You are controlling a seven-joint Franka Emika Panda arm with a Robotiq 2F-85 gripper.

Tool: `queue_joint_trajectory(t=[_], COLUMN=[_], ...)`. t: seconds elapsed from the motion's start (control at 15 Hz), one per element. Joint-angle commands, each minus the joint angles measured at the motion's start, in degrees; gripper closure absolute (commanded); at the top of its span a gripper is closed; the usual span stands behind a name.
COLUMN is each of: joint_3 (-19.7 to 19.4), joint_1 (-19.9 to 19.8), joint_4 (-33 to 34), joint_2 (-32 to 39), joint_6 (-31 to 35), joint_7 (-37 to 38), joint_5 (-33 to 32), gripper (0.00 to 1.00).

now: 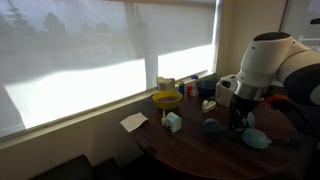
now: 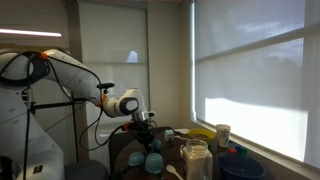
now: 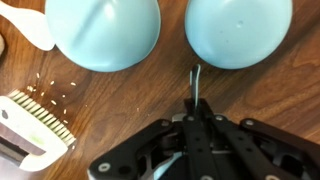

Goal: Turn the three serving spoons upside down, starting with one on far right moving to the far left

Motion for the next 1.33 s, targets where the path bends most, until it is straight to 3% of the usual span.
queue_joint_trajectory(t=[0.0,0.87,1.2,1.27], joint_3=[3.2,7.9,7.6,7.4], joint_1=[-0.9,-0.2,1.4,1.7], joint_4=[1.8,3.5,4.7,4.9], joint_2=[1.7,6.8,8.9,9.0], joint_6=[-2.3,-7.4,-8.8,-9.0], joint_7=[3.9,9.2,9.0,8.4], joint_5=[-7.7,-25.1,-26.2,-25.7], gripper=[0.98,0.98,0.98,0.86])
